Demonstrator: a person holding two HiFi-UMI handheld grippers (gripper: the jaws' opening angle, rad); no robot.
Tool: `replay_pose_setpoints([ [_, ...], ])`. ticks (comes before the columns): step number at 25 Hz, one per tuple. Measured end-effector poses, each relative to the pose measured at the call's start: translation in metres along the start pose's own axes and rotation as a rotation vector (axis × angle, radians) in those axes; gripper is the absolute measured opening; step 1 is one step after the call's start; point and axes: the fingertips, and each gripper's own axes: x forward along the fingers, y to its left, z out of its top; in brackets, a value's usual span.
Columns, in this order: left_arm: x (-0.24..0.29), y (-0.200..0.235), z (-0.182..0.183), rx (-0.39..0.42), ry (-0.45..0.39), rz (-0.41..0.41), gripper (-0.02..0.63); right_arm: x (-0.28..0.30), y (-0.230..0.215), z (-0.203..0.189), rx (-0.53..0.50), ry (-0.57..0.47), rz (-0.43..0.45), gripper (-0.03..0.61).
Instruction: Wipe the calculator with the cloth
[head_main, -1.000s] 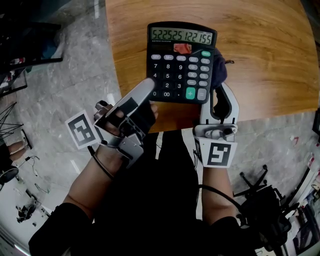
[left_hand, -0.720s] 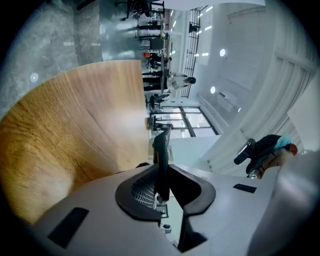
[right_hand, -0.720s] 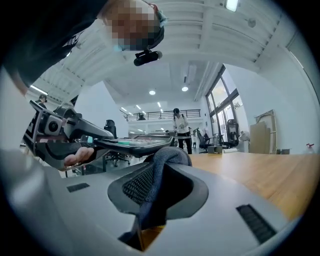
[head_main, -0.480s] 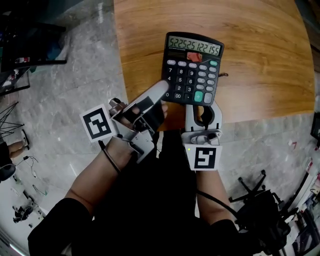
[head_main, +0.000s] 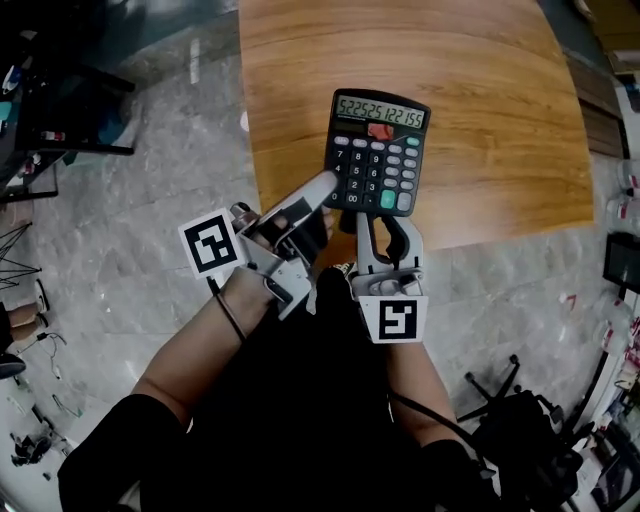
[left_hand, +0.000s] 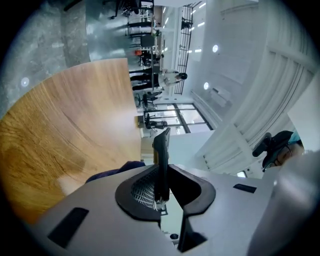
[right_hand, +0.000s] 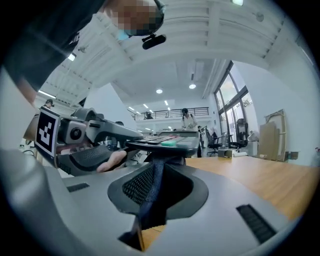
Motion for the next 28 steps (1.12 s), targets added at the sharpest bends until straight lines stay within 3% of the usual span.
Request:
replay_pose_setpoints([
  [6, -0.002, -0.025, -0.009, 0.022, 0.004, -0.005, 0.063, -0.027, -0.055, 0.023, -0.011, -0.029, -0.151, 0.064],
  [10, -0.015, -0.033, -0.001, 0.022, 0.014, 0.001, 0.063, -0.027, -0.056, 0.035, -0.004, -0.035, -0.193, 0.064],
  [16, -0.015, -0.050, -0.003, 0.034, 0.041, -0.010, 0.063, -0.029, -0.021, 0.045, -0.029, -0.008, -0.129, 0.064],
  [23, 0.000, -0.040, -0.015, 0.016, 0.066, -0.003, 0.063, -0.027, 0.038, 0.042, -0.083, 0.035, 0.045, 0.064],
  [28, -0.001, -0.030, -0.016, -0.023, 0.045, 0.007, 0.063, -0.031, 0.033, 0.033, -0.032, 0.058, 0.029, 0.064],
])
